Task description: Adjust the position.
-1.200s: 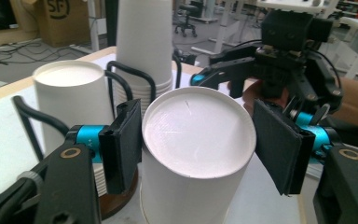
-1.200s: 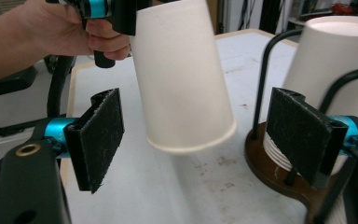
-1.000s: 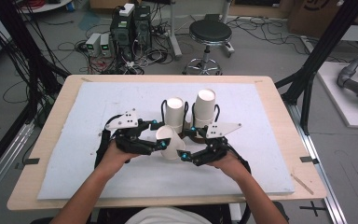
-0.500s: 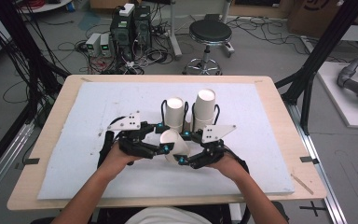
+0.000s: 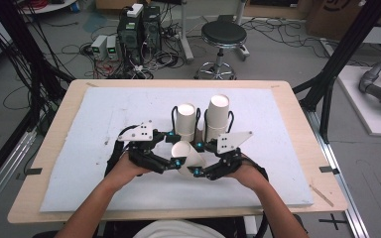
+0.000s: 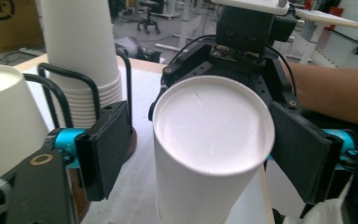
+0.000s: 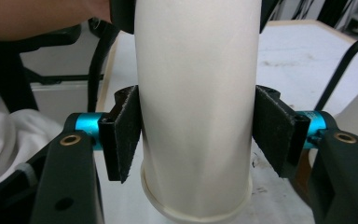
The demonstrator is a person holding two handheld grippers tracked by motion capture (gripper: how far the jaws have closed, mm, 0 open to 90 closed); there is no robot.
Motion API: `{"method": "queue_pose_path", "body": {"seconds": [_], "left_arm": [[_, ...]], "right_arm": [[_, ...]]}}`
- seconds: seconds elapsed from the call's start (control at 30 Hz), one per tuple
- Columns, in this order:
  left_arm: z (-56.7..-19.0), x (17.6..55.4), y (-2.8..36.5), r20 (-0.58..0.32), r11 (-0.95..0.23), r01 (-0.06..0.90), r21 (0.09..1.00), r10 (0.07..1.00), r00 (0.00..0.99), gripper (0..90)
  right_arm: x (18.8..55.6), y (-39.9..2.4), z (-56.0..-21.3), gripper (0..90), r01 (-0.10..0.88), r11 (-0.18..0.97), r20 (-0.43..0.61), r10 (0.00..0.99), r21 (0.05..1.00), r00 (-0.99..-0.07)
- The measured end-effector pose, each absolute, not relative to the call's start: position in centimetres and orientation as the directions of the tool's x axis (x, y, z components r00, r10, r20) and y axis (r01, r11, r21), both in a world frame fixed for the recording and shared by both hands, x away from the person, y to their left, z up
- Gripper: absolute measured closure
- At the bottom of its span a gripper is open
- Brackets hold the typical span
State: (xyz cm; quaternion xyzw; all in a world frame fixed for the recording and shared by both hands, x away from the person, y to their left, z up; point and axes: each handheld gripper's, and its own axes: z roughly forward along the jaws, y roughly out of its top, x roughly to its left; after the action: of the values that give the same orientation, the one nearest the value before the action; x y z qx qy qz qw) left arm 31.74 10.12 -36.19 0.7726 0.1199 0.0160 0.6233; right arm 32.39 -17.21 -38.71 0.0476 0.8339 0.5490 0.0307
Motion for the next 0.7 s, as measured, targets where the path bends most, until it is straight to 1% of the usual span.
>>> {"method": "queue_pose_path", "body": {"seconds": [0.07, 0.13, 0.17, 0.23, 0.27, 0.3, 0.33, 0.43, 0.57, 0.6, 0.63, 0.7], "left_arm": [[-36.31, 31.65, 10.02, -0.116, -0.213, 0.152, 0.965, 0.172, 0.978, 34.2], [-36.28, 31.64, 9.98, -0.112, -0.222, 0.147, 0.964, 0.164, 0.98, 35.6], [-36.25, 31.71, 10.05, -0.11, -0.221, 0.145, 0.964, 0.163, 0.981, 35.6], [-36.18, 31.81, 10.26, -0.118, -0.203, 0.152, 0.967, 0.17, 0.978, 35.4], [-36.15, 31.9, 10.4, -0.121, -0.197, 0.154, 0.968, 0.171, 0.978, 35.4], [-36.11, 31.94, 10.58, -0.134, -0.176, 0.165, 0.97, 0.179, 0.975, 35.4], [-36.06, 31.99, 10.73, -0.139, -0.164, 0.169, 0.972, 0.181, 0.974, 35.5], [-35.93, 31.99, 10.89, -0.138, -0.145, 0.167, 0.975, 0.187, 0.973, 35.5], [-35.82, 31.91, 10.77, -0.148, -0.122, 0.169, 0.978, 0.163, 0.975, 35.6], [-35.8, 31.83, 10.72, -0.14, -0.126, 0.163, 0.979, 0.168, 0.976, 35.5], [-35.81, 31.83, 10.68, -0.137, -0.13, 0.16, 0.979, 0.169, 0.976, 35.6], [-35.86, 31.86, 10.73, -0.145, -0.131, 0.167, 0.977, 0.163, 0.976, 35.9]], "right_arm": [[32.37, -17.12, -38.76, 36.8, 0.048, 0.397, 0.007, 0.106, 0.917, -0.994], [32.32, -17.08, -38.82, 36.0, 0.053, 0.403, 0.014, 0.098, 0.914, -0.995], [32.34, -17.06, -38.84, 34.2, 0.055, 0.402, 0.017, 0.098, 0.914, -0.995], [32.36, -17.08, -38.78, 28.9, 0.069, 0.389, 0.027, 0.112, 0.919, -0.993], [32.32, -17.14, -38.74, 20.9, 0.08, 0.369, 0.03, 0.14, 0.926, -0.99], [32.34, -17.18, -38.72, 18.6, 0.089, 0.358, 0.038, 0.149, 0.93, -0.988], [32.34, -17.25, -38.68, 18.5, 0.101, 0.348, 0.05, 0.153, 0.932, -0.987], [32.32, -17.12, -38.77, 18.5, 0.095, 0.355, 0.044, 0.148, 0.93, -0.988], [32.32, -16.65, -39.12, 18.7, 0.095, 0.378, 0.038, 0.156, 0.921, -0.987], [32.31, -16.63, -39.12, 21.5, 0.092, 0.377, 0.034, 0.158, 0.921, -0.987], [32.36, -16.69, -39.04, 28.6, 0.079, 0.381, 0.025, 0.146, 0.921, -0.989], [32.33, -16.86, -38.94, 32.4, 0.059, 0.388, 0.01, 0.126, 0.92, -0.992]]}}
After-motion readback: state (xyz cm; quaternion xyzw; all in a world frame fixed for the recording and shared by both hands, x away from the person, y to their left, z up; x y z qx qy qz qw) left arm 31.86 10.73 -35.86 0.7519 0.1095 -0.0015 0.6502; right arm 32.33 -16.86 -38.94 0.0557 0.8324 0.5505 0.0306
